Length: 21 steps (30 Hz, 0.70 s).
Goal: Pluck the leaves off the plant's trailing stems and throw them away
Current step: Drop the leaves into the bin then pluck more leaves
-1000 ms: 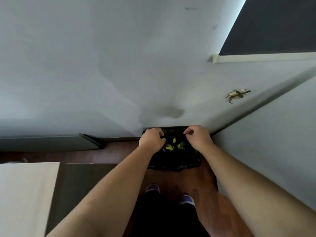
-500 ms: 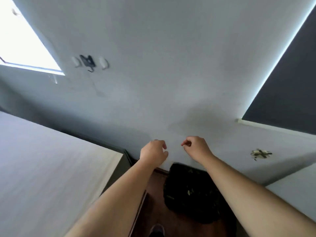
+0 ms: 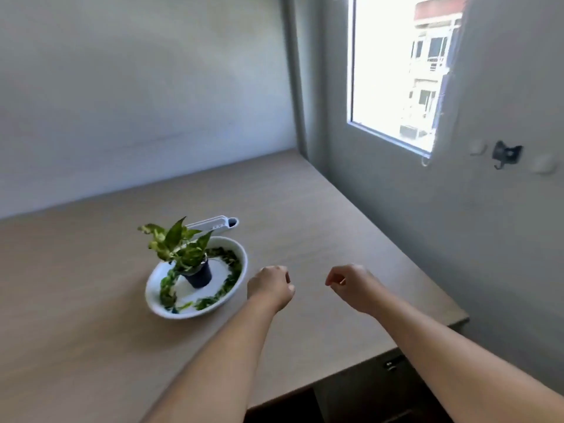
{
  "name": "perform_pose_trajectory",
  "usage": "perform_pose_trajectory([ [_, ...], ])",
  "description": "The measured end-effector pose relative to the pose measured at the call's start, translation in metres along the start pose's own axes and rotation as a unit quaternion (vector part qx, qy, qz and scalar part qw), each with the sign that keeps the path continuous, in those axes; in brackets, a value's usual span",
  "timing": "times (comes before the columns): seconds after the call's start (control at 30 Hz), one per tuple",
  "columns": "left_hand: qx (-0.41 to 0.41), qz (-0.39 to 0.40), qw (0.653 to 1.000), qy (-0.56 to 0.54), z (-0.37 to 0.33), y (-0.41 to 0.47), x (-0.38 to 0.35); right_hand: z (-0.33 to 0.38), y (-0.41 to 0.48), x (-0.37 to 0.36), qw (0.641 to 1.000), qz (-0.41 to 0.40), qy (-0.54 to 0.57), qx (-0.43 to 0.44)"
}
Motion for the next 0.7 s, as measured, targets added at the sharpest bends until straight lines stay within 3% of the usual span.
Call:
perform_pose_trajectory([
  [0.13,0.078,-0.013,0.997,0.006,0.109,-0.02,0.016,0.08,0.018,-0.064,0.996,0.055,-0.034,0.056],
  [0.37,0.152,0.017,0.987,-0.045,0.255,-0.014,0.013,0.177,0.06,-0.167,0.989,0.106,-0.074,0.077],
  [0.57,0.147,0.065,0.984,-0.073,0.327,0.007,-0.015,0.218,0.098,-0.24,0.97,0.158,-0.149,0.107],
  [0.7,0.114,0.124,0.985,0.031,0.345,0.021,-0.018,0.227,0.113,-0.266,0.951,0.182,-0.226,0.104],
])
Point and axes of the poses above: each hand's wrist, its own y-axis towards the middle knuckle, its own x-axis out of the back of the hand, z = x × y, the point moved 2 cm from there along y, towards the middle knuckle, and after that the axes turned 11 degrees about -x, right-handed, at the moved point
